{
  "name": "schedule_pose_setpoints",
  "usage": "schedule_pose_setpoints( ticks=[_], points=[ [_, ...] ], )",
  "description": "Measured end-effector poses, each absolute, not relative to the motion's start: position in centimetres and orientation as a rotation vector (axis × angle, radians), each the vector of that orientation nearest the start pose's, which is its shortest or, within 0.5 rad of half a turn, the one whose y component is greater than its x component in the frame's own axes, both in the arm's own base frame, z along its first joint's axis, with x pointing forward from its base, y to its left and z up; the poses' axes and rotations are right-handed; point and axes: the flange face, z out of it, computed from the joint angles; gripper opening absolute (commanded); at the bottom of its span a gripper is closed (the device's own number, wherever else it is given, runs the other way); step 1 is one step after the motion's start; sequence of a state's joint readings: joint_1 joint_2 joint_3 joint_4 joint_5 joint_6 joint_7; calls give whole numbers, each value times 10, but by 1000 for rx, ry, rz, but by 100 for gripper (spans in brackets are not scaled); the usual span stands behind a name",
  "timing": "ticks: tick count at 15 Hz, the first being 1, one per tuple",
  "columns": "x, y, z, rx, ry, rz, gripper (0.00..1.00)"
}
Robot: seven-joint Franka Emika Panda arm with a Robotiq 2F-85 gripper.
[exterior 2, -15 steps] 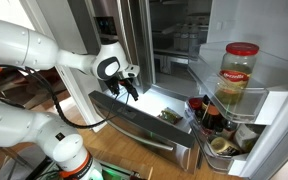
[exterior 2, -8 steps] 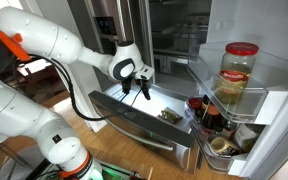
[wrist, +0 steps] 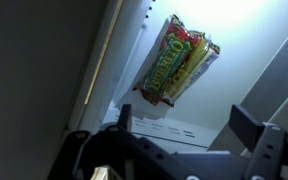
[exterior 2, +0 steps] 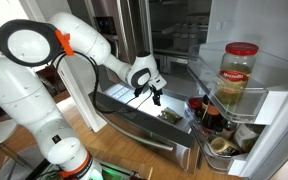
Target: Move the packet from the open drawer to the shelf above it
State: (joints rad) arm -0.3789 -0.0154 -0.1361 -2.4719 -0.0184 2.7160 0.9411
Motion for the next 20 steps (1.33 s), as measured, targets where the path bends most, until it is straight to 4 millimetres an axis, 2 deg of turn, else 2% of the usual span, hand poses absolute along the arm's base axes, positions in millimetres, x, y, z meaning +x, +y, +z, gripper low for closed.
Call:
schedule_pose_setpoints(
  ticks=[4,6,15,20],
  points=[
    [435,-270,291,-2072,2248,-360,100],
    [437,-277,280,-2017,2297,-353,100],
    [439,-279,276,-1988,2330,-348,100],
    [445,-289,251,-1941,2388,-300,100]
  ],
)
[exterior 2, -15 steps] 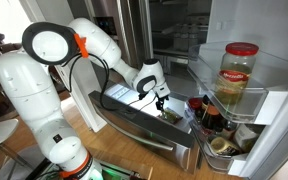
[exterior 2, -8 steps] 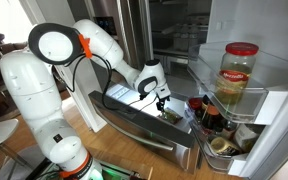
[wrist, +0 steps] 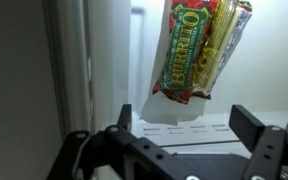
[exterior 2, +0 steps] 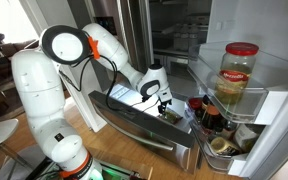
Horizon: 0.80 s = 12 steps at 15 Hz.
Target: Move the packet from the open drawer to the shelf above it
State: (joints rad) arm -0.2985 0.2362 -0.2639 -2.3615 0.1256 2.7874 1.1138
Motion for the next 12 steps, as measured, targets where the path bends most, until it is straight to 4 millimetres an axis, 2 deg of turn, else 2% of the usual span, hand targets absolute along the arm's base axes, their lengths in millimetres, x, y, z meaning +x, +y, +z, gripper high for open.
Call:
schedule_pose_setpoints(
  ticks=[6,12],
  points=[
    [473,-287,218,-1899,2375,-259,100],
    [498,-295,186,-1921,2355,-241,100]
  ],
)
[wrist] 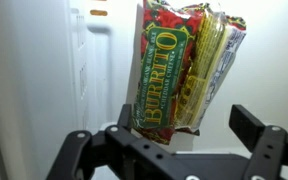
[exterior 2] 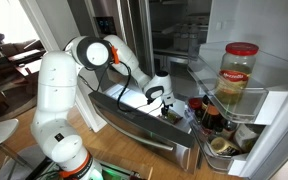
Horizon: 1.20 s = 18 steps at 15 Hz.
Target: Move the packet from the open drawer to the shelf above it
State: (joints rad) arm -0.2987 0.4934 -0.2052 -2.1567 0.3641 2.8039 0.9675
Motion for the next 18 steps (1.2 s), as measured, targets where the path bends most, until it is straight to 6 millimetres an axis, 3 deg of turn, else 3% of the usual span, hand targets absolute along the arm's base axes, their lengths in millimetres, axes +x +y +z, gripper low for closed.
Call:
schedule_pose_setpoints(
  ticks=[8,18],
  points=[
    [514,-298,142,-1961,2314,-190,100],
    [525,-309,116,-1895,2320,-205,100]
  ],
)
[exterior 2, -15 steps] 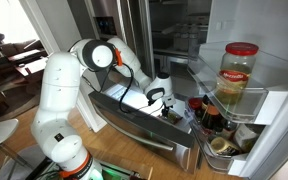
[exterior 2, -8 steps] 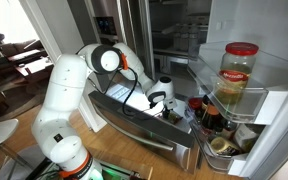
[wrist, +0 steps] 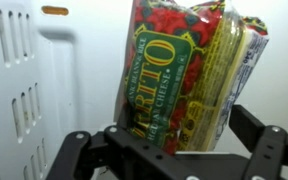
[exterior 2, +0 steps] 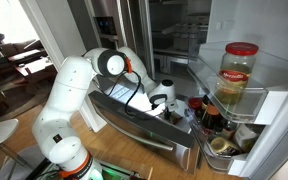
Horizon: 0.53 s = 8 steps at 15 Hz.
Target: Move the packet from the open drawer to the shelf above it
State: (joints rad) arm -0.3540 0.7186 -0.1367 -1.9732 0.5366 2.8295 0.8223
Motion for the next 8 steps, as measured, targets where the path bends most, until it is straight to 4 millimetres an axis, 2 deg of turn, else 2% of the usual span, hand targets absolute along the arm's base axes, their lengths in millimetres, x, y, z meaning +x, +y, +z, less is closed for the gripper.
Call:
schedule_pose_setpoints(
  ticks=[2,4,5,8],
  points=[
    [527,-312,112,-1884,2325,-206,97],
    [529,-314,109,-1880,2327,-208,73],
    [530,-315,107,-1879,2329,-208,70],
    [532,-316,107,-1875,2329,-211,48]
  ],
)
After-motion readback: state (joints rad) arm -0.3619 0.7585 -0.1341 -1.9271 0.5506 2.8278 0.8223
